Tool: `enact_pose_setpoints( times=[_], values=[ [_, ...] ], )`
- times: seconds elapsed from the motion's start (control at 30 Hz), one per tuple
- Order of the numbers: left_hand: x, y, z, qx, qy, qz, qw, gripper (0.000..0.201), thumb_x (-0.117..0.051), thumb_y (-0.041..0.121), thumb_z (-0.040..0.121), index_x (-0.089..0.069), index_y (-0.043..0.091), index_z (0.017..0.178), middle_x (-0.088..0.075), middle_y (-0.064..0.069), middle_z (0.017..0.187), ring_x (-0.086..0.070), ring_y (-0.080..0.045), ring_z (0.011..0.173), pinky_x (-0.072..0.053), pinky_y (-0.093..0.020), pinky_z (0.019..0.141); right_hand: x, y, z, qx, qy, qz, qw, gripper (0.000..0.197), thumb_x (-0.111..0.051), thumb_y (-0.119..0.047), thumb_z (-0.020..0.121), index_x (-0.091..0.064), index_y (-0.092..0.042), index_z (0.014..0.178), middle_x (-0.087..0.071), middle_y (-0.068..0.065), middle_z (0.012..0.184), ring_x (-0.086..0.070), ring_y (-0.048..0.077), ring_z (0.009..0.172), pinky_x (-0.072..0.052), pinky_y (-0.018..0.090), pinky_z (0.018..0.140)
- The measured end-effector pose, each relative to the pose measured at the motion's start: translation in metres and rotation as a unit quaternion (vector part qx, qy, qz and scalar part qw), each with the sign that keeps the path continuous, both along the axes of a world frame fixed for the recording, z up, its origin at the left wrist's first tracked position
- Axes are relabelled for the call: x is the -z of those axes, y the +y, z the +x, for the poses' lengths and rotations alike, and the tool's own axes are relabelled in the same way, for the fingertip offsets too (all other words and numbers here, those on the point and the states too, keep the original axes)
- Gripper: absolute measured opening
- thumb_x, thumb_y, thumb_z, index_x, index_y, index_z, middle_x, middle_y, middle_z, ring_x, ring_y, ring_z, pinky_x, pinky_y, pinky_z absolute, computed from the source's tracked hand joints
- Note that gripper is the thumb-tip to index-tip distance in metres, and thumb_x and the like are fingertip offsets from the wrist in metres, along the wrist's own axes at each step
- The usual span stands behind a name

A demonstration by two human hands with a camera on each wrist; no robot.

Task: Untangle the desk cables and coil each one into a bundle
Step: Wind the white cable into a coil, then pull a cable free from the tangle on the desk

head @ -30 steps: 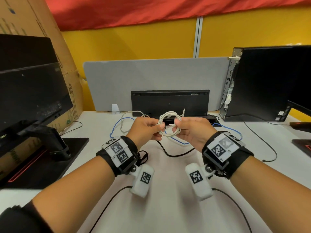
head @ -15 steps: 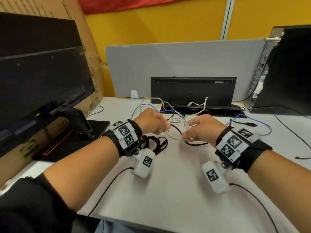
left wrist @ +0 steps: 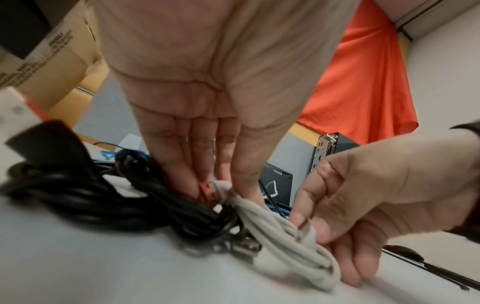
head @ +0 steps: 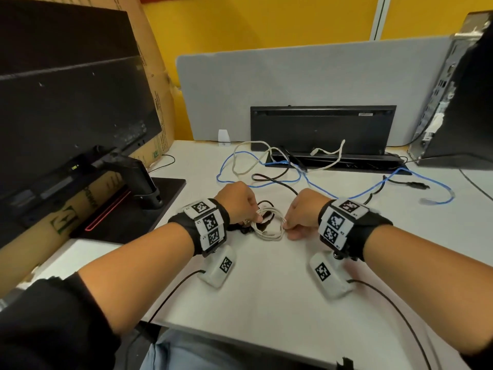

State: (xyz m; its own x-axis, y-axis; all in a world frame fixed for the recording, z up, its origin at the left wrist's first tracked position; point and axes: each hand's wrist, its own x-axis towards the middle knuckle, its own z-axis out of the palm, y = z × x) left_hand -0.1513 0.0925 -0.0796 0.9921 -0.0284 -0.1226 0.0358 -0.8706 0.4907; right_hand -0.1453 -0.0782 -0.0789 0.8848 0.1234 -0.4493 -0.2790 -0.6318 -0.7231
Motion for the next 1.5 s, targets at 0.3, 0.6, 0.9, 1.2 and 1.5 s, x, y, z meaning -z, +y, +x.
enact_pose_setpoints(
  times=[0.3,0.6,0.9,1.2,1.5],
  values=[
    [-0.011,0.009,0.005,0.022,-0.059,0.022,0.998,0.020,-0.076,0.035,0.081,-0.072,0.015,0.082,-0.070,0.000,0.081,-0.064,-0.015,0.078,-0.053,-0.028,0.070,-0.032,-0.034,0.021,-0.041,-0.071,-0.102,0.991,0.019,-0.068,-0.004,0.084,-0.067,0.005,0.101,-0.073,0.022,0.091,-0.072,0.033,0.088,-0.059,0.045,0.082],
    [-0.041,-0.042,0.012,0.194,-0.166,0.019,0.967,0.013,-0.065,0.023,0.090,-0.074,0.015,0.094,-0.071,0.003,0.089,-0.062,-0.008,0.079,-0.050,-0.021,0.073,-0.043,-0.110,0.032,-0.258,-0.148,-0.411,0.862,0.045,-0.068,-0.020,0.087,-0.059,-0.024,0.131,-0.057,0.000,0.131,-0.052,0.019,0.120,-0.041,0.028,0.101],
    [-0.040,-0.127,0.037,0.280,-0.110,0.104,0.948,0.037,-0.058,0.036,0.094,-0.070,0.005,0.111,-0.069,-0.009,0.111,-0.062,-0.024,0.103,-0.048,-0.037,0.092,-0.040,-0.132,0.040,-0.288,-0.244,-0.376,0.846,0.019,-0.059,-0.026,0.094,-0.071,-0.020,0.107,-0.069,-0.001,0.103,-0.061,0.020,0.099,-0.046,0.029,0.086],
    [-0.071,-0.119,0.079,0.244,-0.129,-0.125,0.953,0.033,-0.049,0.022,0.100,-0.065,0.017,0.071,-0.049,0.007,0.057,-0.045,-0.002,0.048,-0.041,-0.013,0.052,-0.106,-0.170,0.051,-0.166,-0.433,-0.201,0.863,0.016,-0.062,-0.028,0.092,-0.074,-0.024,0.102,-0.066,-0.012,0.089,-0.057,0.003,0.080,-0.042,0.021,0.077],
    [-0.117,-0.079,0.129,0.202,-0.227,0.030,0.952,0.030,-0.045,0.023,0.101,-0.058,0.020,0.074,-0.049,0.002,0.065,-0.044,-0.013,0.061,-0.033,-0.024,0.057,-0.131,-0.218,0.067,0.025,-0.466,-0.181,0.865,0.022,-0.057,-0.044,0.092,-0.073,-0.031,0.100,-0.070,-0.007,0.087,-0.064,0.013,0.081,-0.057,0.038,0.078]
  ],
)
